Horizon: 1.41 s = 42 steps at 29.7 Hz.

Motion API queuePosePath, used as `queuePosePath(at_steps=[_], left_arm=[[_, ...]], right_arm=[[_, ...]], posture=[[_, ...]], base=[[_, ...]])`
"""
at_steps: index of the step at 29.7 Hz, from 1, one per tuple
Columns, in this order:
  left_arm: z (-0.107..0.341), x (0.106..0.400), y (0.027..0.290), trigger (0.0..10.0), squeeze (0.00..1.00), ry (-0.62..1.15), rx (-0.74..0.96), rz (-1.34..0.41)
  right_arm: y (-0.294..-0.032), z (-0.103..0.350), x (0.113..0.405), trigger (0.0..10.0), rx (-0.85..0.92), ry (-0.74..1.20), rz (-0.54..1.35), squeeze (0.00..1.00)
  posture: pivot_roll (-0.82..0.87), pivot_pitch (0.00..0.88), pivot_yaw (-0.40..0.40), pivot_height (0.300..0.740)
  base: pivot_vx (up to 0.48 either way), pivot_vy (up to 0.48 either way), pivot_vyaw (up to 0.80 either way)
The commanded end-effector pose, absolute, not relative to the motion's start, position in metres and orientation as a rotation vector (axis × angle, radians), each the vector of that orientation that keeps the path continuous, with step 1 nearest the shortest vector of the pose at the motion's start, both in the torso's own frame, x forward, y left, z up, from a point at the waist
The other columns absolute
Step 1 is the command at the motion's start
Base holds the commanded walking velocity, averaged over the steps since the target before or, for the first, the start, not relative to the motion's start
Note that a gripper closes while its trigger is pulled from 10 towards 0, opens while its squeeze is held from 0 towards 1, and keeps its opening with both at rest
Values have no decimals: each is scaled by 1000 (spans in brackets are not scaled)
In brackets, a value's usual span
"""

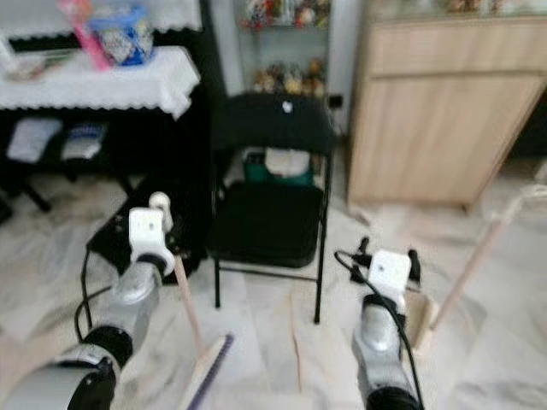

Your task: Sweep floor

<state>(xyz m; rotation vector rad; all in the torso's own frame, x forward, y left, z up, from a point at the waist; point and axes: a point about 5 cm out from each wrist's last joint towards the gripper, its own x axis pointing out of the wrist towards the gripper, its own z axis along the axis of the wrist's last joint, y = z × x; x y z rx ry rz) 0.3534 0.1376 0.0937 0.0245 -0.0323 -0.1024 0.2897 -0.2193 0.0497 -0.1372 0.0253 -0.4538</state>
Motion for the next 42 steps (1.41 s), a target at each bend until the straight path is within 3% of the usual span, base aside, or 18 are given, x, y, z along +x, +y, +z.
queuePosePath(at_steps=[1,21,42], left_arm=[[99,356,143,10000,0,-55,23,-92],[100,355,138,10000,0,-61,33,-120],[95,353,141,10000,0,-41,52,-121]], right_arm=[[-212,49,291,10000,-117,26,-446,0],[-215,50,291,10000,-132,23,-450,0],[-210,52,294,10000,-148,12,-402,0]], posture=[[-130,0,113,740],[-133,5,108,740],[-131,0,114,740]], base=[[0,0,-688],[0,0,-684],[0,0,0]])
